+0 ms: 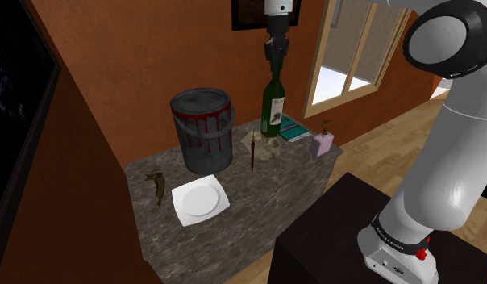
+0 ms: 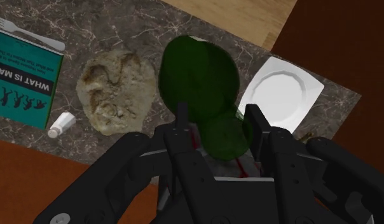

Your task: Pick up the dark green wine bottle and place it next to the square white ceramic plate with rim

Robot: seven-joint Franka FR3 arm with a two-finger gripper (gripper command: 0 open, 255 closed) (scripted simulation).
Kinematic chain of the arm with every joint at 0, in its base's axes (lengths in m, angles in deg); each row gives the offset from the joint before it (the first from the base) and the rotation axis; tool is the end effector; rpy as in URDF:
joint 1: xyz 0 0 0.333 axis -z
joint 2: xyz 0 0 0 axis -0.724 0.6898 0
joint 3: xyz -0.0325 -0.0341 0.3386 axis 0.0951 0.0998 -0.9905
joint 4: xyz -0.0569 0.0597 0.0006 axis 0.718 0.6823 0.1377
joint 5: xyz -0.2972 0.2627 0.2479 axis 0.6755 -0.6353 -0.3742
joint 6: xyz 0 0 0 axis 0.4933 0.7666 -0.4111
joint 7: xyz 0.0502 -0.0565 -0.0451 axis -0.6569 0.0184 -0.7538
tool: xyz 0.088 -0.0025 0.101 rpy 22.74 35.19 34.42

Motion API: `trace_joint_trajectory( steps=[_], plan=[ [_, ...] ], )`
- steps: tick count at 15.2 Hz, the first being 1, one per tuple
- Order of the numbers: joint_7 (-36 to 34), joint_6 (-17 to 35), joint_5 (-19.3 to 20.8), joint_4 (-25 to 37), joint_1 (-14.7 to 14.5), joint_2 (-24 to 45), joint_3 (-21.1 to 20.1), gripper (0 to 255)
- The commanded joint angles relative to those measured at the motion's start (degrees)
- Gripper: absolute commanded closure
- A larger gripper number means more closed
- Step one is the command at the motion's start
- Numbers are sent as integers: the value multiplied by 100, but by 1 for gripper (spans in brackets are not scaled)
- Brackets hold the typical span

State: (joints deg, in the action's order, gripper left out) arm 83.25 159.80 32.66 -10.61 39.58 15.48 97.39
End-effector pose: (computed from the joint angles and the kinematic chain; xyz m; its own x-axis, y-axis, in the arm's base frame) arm 0.6521 -0.0251 0.6306 0.9698 0.2204 -0.1042 0.2168 -0.9752 -0.0449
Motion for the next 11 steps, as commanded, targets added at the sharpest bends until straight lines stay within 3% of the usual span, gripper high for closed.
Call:
trace_joint_trajectory(
  steps=[1, 7, 11],
  plan=[
    [-236, -226, -15, 228, -124, -2, -94, 255],
    [-893, -1105, -110, 1518, -457, 391, -349, 255],
    [-1353, -1931, -209, 2998, -666, 1028, -500, 255]
  ],
)
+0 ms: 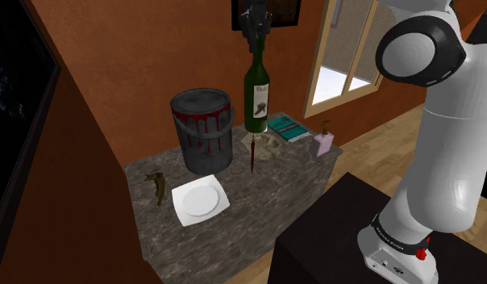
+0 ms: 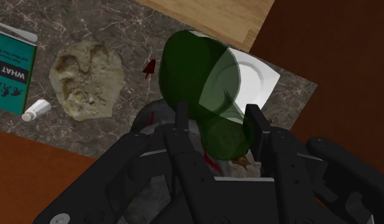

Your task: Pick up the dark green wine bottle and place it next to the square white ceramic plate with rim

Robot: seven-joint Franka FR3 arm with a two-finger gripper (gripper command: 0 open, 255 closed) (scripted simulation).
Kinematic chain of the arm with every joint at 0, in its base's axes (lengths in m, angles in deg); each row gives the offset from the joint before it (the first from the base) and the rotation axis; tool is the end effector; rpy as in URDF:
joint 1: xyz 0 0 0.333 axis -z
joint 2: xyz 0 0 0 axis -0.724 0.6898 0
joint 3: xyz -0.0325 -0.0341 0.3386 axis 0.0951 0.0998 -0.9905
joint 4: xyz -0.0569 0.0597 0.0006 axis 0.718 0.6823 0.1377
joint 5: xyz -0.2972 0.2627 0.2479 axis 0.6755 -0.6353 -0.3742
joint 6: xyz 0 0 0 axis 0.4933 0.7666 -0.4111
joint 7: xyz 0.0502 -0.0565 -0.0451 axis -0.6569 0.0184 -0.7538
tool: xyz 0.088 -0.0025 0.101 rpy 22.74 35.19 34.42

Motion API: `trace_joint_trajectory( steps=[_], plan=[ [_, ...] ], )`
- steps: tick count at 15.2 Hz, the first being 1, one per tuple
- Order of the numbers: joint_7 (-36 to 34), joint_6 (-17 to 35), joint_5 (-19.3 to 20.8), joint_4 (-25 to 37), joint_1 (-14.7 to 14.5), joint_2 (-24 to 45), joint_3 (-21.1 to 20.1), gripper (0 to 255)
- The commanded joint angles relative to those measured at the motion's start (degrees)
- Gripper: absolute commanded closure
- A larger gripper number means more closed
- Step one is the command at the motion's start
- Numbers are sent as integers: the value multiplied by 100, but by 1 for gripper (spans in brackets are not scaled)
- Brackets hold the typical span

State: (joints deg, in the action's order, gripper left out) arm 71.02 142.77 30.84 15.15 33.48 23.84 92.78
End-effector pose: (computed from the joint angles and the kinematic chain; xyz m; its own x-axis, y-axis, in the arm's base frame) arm 0.6371 0.1064 0.7394 0.9699 0.2200 -0.1040 0.2164 -0.9753 -0.0451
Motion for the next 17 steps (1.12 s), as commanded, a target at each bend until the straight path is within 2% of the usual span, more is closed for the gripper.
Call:
trace_joint_trajectory(
  steps=[1, 4, 7, 17],
  plan=[
    [-239, -494, -61, 941, -95, 441, -70, 255],
    [-222, 30, -5, -16, -152, 7, -67, 255],
    [-214, 435, 31, -708, -185, -281, -70, 255],
    [-197, 1492, 96, -2326, -237, -843, -83, 255]
  ],
)
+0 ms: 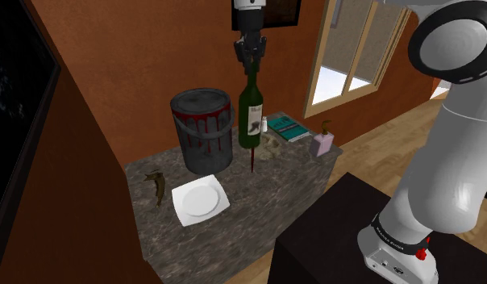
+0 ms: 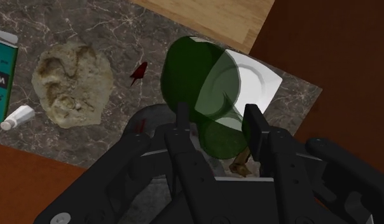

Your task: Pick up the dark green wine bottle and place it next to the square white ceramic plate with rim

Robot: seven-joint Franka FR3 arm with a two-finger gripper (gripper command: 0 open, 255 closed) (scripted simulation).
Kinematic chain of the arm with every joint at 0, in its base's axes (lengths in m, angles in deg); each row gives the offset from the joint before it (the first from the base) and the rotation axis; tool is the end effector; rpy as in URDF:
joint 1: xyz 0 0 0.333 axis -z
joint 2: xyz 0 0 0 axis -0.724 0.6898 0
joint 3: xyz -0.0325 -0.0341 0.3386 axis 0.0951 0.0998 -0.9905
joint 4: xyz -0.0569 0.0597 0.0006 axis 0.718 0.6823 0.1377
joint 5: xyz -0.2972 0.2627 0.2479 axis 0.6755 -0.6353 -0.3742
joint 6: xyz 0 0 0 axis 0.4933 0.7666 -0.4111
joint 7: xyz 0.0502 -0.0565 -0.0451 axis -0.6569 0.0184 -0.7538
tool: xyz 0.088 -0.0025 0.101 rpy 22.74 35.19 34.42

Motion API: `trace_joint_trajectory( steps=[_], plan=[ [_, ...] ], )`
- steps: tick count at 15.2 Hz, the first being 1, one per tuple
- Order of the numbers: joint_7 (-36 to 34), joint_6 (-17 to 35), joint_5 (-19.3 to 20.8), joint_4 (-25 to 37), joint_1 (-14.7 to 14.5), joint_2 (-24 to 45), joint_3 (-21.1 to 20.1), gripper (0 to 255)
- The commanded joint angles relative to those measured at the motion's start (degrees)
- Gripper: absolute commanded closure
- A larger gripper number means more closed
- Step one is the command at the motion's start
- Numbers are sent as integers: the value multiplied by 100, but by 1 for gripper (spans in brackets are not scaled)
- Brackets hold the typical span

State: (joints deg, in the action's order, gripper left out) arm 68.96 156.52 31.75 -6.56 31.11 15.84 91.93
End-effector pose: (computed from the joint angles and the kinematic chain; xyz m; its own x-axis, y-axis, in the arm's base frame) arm 0.6347 0.1306 0.6585 0.9699 0.2193 -0.1056 0.2156 -0.9754 -0.0451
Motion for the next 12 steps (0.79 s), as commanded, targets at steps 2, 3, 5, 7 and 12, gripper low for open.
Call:
trace_joint_trajectory(
  steps=[2, 3, 5, 7, 12],
  plan=[
    [12, 302, 12, -410, -5, -115, -1, 255],
    [14, 393, 16, -533, -8, -147, -2, 255],
    [17, 569, 21, -768, -12, -205, -4, 255],
    [21, 742, 26, -990, -16, -255, -5, 255],
    [31, 1160, 34, -1500, -22, -348, -9, 255]
  ],
)
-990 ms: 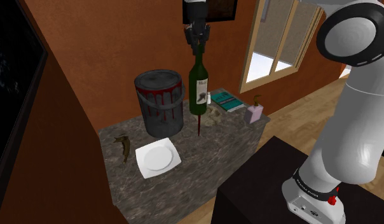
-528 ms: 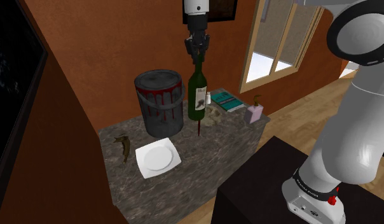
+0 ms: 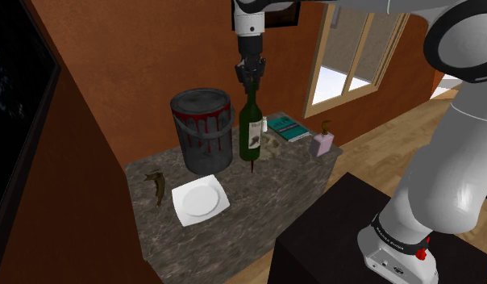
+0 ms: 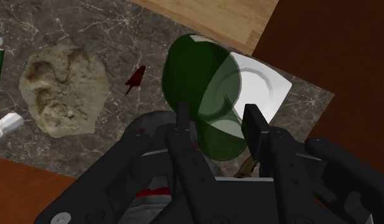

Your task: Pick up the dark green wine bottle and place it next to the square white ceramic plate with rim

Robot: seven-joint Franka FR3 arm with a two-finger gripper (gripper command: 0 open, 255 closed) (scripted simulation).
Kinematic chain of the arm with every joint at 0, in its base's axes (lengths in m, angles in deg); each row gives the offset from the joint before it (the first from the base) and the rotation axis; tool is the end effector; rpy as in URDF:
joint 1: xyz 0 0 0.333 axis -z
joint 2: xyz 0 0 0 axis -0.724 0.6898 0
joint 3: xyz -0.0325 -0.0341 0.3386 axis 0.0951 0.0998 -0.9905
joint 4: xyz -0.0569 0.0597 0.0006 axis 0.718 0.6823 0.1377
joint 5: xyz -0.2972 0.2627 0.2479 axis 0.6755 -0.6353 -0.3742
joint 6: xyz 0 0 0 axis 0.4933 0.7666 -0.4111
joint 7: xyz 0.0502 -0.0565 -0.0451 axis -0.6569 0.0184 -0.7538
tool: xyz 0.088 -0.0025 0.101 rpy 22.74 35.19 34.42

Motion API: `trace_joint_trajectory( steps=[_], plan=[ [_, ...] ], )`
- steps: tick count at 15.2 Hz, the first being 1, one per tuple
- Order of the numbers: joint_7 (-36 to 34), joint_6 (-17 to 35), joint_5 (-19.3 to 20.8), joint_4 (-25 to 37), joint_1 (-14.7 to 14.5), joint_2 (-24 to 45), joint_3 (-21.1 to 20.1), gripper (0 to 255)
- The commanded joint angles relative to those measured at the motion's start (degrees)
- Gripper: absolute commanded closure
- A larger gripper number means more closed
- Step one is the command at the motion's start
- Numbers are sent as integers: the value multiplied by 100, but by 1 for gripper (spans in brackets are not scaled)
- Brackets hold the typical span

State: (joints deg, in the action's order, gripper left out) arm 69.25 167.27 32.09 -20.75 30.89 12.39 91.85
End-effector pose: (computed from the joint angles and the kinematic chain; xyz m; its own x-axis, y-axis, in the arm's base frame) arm 0.6333 0.1297 0.5800 0.9700 0.2192 -0.1055 0.2155 -0.9755 -0.0451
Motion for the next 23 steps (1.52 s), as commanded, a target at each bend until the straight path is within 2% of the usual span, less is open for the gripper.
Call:
trace_joint_trajectory(
  steps=[1, 23],
  plan=[
    [5, 166, 1, -176, -2, -16, -1, 255],
    [71, 1852, -15, -1814, -12, 33, -9, 255]
  ],
)
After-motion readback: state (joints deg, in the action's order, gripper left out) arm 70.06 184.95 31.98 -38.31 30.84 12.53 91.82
